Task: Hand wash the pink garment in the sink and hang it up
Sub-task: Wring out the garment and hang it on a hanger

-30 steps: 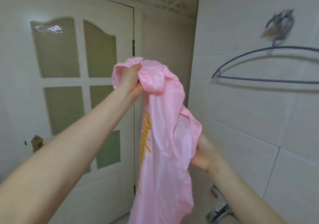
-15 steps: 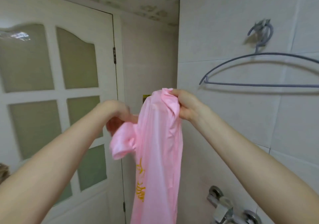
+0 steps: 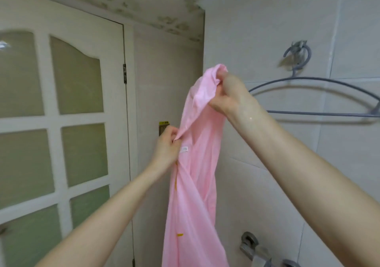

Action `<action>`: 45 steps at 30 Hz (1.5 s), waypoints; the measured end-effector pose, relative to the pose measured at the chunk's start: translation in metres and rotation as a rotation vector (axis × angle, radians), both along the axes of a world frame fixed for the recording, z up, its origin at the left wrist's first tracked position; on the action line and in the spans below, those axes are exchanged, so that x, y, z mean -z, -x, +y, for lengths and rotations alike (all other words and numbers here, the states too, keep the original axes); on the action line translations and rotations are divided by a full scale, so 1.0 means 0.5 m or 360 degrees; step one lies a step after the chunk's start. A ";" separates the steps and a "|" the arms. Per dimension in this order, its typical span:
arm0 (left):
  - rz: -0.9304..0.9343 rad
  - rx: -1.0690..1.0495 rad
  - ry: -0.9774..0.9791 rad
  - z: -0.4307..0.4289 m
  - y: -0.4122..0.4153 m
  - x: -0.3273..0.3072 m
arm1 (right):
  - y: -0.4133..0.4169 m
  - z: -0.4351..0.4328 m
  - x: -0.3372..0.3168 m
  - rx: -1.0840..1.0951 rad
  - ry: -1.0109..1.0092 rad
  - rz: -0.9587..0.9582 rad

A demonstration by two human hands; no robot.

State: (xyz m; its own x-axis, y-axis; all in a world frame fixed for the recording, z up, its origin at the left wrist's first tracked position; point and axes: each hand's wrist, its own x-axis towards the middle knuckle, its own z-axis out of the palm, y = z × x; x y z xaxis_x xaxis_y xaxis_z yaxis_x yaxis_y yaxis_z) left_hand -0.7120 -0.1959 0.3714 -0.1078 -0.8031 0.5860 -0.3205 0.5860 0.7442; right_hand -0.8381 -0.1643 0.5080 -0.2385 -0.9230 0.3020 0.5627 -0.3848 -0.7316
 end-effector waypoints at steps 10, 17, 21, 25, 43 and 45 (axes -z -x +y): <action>0.0457 0.0401 -0.0059 -0.044 0.074 -0.198 | 0.178 0.110 0.027 0.1397 -0.0729 0.2535; 0.0120 0.0330 0.0303 -0.018 0.189 -0.296 | 0.145 0.137 0.038 0.1831 0.0178 0.1744; 0.0039 0.0464 0.0355 0.018 0.227 -0.313 | 0.147 0.165 0.008 0.1241 0.0159 0.1748; 0.0169 0.0577 0.0479 0.028 0.234 -0.291 | 0.195 0.155 0.009 0.1173 0.0096 0.1813; -0.0475 0.0469 0.0961 -0.046 0.250 -0.063 | 0.425 0.181 -0.069 0.1769 0.0021 0.1265; -0.0248 0.0592 0.0733 -0.059 0.261 -0.075 | 0.443 0.186 -0.066 0.1768 0.0031 0.1224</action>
State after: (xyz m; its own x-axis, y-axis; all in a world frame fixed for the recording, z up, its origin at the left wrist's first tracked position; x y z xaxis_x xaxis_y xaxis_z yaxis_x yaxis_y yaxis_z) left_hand -0.8424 -0.2256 0.4090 -0.4450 -0.3632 0.8186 -0.1172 0.9298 0.3488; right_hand -1.0595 -0.0715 0.5412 -0.6163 -0.3481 0.7064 -0.5969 -0.3786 -0.7073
